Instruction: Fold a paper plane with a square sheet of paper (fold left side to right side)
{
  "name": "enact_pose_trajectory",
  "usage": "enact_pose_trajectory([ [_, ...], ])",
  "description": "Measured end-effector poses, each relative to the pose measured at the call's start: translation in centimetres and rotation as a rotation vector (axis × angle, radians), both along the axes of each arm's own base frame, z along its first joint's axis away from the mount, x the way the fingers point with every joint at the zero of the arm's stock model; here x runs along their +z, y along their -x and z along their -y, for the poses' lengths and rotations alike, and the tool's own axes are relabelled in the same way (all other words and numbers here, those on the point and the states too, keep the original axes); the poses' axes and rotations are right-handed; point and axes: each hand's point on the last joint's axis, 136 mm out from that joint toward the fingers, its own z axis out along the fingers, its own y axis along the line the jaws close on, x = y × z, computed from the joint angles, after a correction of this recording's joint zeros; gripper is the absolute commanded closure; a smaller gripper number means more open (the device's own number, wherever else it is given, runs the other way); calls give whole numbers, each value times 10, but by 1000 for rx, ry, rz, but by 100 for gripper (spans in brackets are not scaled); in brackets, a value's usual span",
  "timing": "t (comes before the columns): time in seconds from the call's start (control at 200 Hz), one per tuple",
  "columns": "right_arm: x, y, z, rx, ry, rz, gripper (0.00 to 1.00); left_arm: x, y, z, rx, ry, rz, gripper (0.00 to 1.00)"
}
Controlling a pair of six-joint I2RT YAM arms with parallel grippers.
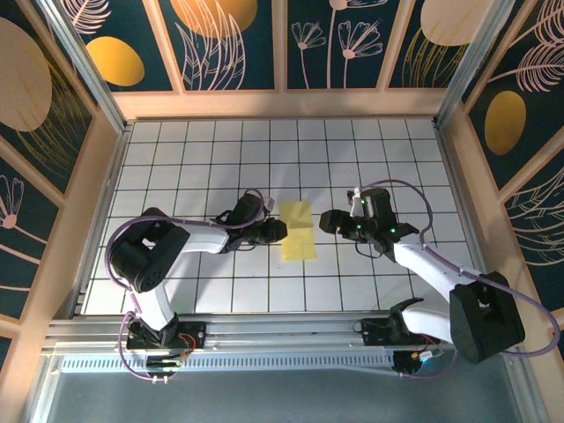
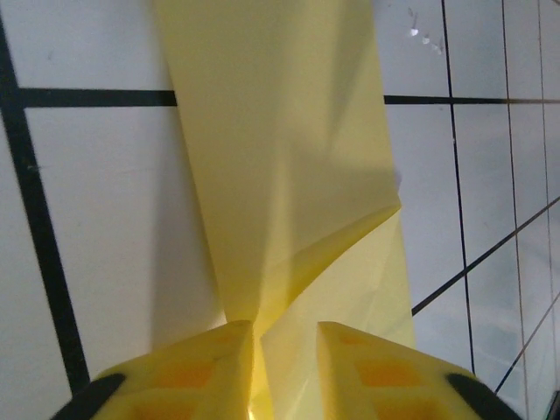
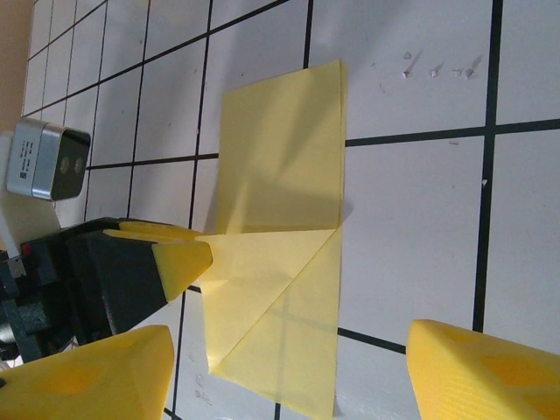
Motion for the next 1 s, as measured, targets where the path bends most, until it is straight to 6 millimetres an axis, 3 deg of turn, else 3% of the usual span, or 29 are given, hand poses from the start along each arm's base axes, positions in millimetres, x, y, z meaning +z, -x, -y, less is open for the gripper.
enact_pose_trajectory([
  [0.17, -4, 4, -7, 34, -38, -22, 32, 4, -3, 2, -3, 16, 18, 100],
  [0.53, -27, 11, -34, 95, -188, -117, 35, 45, 4, -1, 19, 143, 105, 100],
  [0.996, -45, -7, -63, 90, -280, -153, 36, 48, 10, -5, 71, 227, 85, 100],
])
